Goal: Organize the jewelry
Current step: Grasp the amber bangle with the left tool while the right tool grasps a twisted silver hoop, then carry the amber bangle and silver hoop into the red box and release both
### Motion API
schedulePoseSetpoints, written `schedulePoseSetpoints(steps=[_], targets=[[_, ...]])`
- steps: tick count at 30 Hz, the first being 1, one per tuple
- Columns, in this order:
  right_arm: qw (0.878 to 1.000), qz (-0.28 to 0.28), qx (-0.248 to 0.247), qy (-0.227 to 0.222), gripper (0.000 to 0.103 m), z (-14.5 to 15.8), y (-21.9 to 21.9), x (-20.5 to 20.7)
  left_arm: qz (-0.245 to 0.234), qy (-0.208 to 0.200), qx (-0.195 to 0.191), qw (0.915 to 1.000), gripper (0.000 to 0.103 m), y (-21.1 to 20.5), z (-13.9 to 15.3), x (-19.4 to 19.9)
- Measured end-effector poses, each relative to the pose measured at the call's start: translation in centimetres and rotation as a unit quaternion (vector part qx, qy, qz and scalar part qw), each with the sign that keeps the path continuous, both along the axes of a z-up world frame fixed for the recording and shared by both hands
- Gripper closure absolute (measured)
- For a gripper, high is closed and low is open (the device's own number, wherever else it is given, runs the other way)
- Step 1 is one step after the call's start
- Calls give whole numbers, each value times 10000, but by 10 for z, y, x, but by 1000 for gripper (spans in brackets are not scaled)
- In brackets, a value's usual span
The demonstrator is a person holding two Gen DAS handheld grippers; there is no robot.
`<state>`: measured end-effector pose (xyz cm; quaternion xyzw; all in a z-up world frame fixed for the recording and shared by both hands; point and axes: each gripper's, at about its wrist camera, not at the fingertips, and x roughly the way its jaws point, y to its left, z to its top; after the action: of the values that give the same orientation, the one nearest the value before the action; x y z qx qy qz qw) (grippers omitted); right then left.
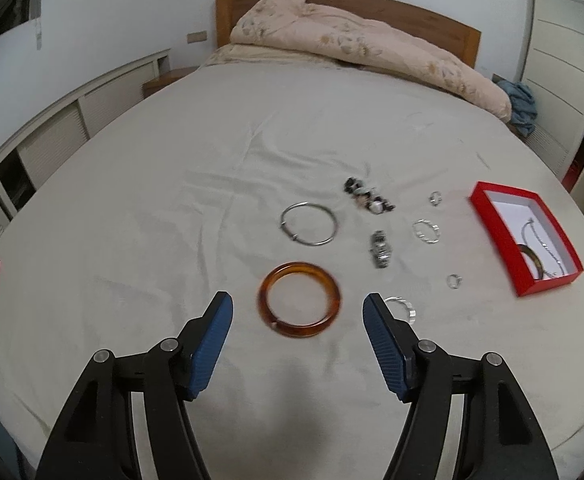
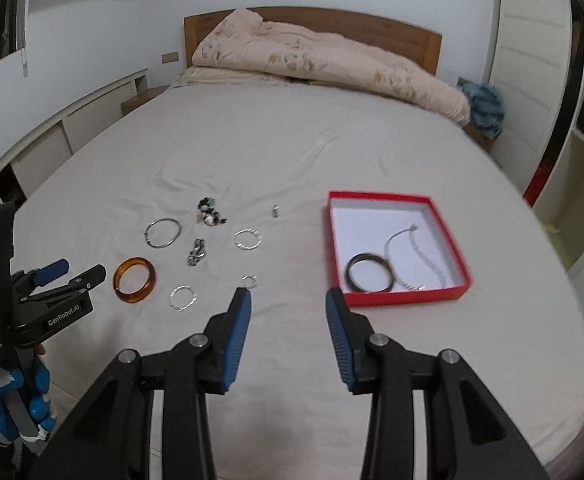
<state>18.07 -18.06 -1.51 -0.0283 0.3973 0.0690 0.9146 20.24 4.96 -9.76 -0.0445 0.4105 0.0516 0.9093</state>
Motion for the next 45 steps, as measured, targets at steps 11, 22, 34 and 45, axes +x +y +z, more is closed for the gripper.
schedulePoseSetpoints(steps=[11,22,34,45], targets=[[9953,419,707,518,66,-70,19,35,145,373,-77,9992,43,33,-48,22],[9799,1213,1213,1020,66,-129,79,68,-59,675,-215,9975,56,40,-82,57],[9825,1491,549,972,66,-157,121,89,-567,604,96,9965,88,33,-89,64],[9829,1503,763,737,67,-141,108,87,-450,540,72,9975,92,29,-71,55]])
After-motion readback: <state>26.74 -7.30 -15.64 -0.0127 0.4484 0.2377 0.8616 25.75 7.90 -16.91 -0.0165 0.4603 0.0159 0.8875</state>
